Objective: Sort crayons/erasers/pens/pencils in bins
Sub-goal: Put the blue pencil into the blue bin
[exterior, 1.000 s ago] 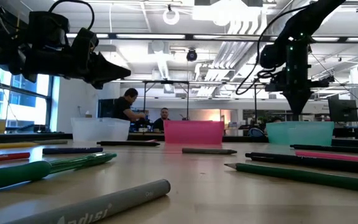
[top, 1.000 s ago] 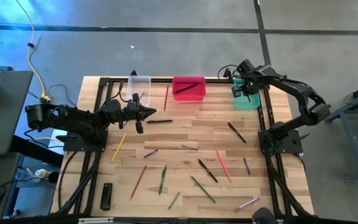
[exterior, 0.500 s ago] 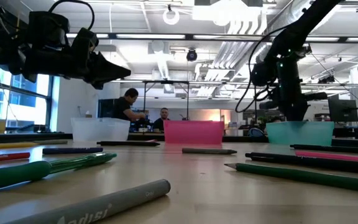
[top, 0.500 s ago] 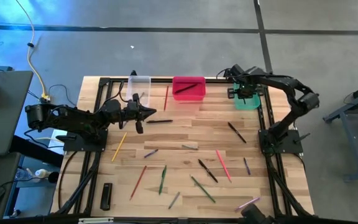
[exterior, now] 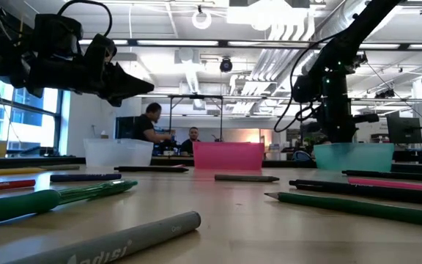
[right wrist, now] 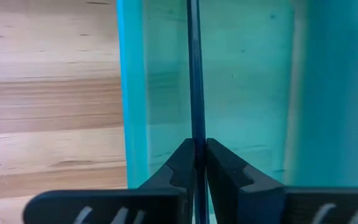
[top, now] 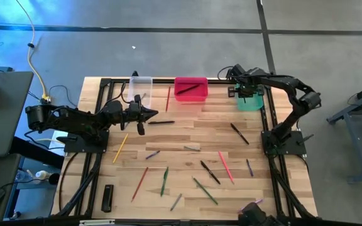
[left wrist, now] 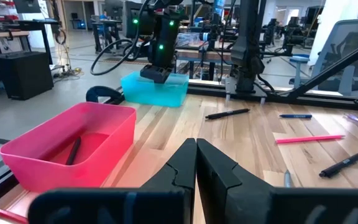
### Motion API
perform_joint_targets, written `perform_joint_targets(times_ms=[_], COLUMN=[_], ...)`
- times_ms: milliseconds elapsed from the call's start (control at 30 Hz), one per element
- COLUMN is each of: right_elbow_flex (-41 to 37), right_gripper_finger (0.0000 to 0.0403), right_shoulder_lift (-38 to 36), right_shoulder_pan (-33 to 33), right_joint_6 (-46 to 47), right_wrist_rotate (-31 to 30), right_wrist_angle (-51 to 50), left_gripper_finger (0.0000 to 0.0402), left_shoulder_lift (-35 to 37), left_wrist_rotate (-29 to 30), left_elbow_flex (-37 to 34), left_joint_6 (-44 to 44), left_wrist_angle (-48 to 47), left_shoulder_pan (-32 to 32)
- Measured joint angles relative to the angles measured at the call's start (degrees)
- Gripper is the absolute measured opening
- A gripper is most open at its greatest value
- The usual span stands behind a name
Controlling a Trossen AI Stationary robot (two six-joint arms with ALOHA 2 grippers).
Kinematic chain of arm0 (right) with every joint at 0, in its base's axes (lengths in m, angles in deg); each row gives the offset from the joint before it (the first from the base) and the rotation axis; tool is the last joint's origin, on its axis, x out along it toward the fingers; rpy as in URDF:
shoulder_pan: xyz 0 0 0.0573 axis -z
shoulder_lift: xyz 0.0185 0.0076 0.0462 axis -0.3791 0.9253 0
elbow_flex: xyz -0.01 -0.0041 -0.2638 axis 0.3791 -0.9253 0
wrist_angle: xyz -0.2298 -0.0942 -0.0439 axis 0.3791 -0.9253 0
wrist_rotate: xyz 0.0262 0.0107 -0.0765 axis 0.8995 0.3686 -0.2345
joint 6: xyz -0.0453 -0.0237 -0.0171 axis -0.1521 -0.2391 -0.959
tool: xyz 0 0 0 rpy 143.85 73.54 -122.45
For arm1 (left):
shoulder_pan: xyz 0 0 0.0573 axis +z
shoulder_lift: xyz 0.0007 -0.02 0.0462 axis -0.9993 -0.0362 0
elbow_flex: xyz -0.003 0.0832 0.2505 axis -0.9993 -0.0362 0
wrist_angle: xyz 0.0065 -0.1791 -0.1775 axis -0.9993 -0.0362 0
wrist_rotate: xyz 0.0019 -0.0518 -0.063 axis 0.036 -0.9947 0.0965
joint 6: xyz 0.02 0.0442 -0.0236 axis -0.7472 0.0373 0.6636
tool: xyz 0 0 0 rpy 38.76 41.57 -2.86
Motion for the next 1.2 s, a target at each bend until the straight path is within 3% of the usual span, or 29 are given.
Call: perform_joint_targets(times_ms=[367,800,1200], right_elbow_flex=[-0.04,-0.04,0.02], right_gripper_finger=[0.0020,0.0022,0.0085], right_shoulder_lift=[4.68,5.16,5.22], right_shoulder_pan=[-1.94,-2.97,-1.78], right_joint_6=[0.45,0.33,-1.84], right_wrist_rotate=[-0.71,1.69,-0.40], right_wrist_angle=[2.24,4.68,5.50], left_gripper_finger=[0.0000,0.0000,0.0000], left_shoulder_lift=[0.00,0.00,0.00], left_wrist_rotate=[0.00,0.00,0.00], left_elbow_flex=[0.00,0.00,0.00], left_joint_6=[0.00,0.00,0.44], left_wrist_angle=[-0.01,0.01,0.01], left_shoulder_pan=[0.00,0.00,0.00])
